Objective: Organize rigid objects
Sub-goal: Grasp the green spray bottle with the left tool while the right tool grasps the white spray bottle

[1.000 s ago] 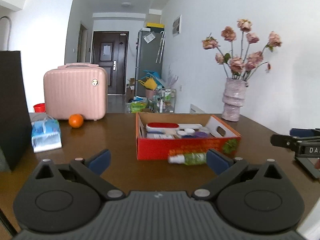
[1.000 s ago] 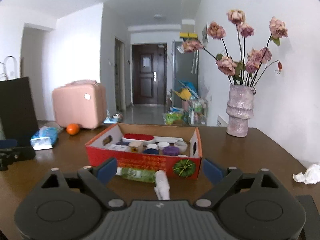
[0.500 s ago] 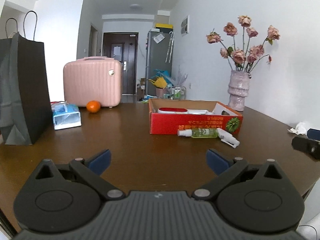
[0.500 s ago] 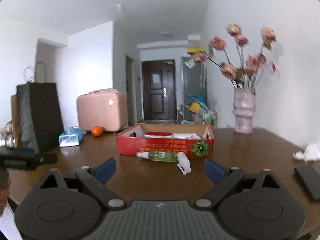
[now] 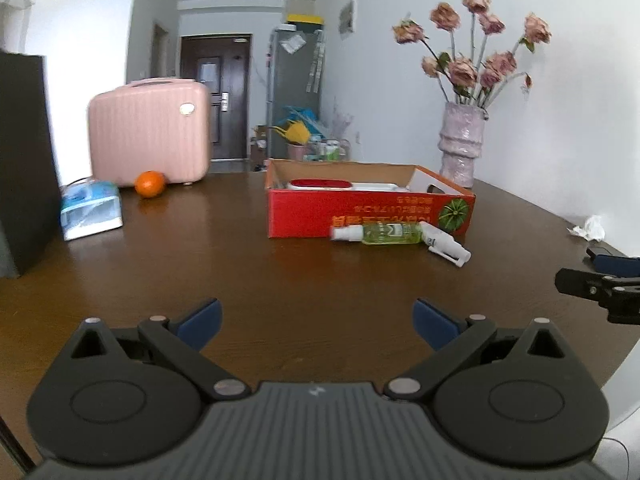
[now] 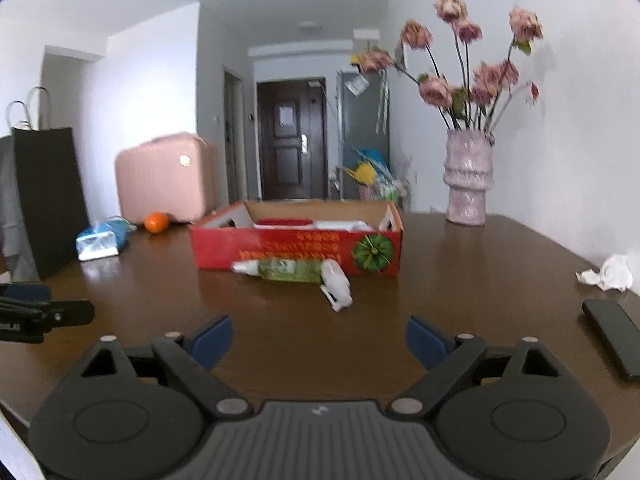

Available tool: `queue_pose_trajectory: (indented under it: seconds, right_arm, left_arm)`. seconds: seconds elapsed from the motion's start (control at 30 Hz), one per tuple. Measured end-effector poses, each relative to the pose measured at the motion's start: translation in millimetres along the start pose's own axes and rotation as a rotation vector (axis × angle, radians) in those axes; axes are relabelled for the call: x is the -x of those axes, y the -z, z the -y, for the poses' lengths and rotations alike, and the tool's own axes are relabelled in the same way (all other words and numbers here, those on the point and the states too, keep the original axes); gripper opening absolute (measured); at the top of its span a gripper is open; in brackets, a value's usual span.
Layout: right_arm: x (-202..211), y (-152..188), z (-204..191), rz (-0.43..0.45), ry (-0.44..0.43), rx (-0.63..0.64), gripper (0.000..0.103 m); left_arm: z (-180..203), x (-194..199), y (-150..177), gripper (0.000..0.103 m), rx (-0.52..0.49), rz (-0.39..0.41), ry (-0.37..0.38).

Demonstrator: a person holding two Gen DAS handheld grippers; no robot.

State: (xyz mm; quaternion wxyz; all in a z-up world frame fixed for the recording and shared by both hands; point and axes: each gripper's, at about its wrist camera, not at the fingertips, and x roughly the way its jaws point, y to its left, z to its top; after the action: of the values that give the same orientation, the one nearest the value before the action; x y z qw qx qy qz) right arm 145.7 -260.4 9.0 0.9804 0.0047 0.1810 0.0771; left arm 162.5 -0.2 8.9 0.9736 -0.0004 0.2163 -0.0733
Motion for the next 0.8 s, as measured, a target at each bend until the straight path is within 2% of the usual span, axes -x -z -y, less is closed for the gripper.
queue_pose_trajectory:
  seconds: [0.07, 0.27, 0.37, 0.47, 0.6, 0.7, 0.8]
  right_arm:
    - [-11, -1, 4, -0.014, 0.001, -0.013, 0.09]
    - [-55, -11, 12, -0.102, -0.013, -0.014, 0.076]
    - [-80, -19, 16, -0.134, -0.018, -0.014, 0.068]
    - [-107, -29, 21, -0.155, -0.039, -0.006, 0.06]
    - [-141, -42, 25, -0.164, -0.045, 0.005, 0.056]
    - [-167, -49, 30, -0.167, -0.052, 0.004, 0.056]
    - [-192, -55, 34, -0.183, -0.061, 0.006, 0.056]
  left_arm:
    - [5, -15, -7, 0.103, -0.043, -0.003, 0.019]
    - [25, -80, -28, 0.103, -0.199, -0.012, 0.09]
    - [27, -125, -41, 0.103, -0.183, -0.063, 0.232]
    - [33, -164, -55, 0.098, -0.2, -0.084, 0.295]
    - [41, -204, -71, 0.094, -0.242, -0.077, 0.333]
    - [43, -232, -74, 0.094, -0.25, -0.11, 0.416]
    - [44, -254, -75, 0.09, -0.245, -0.157, 0.407]
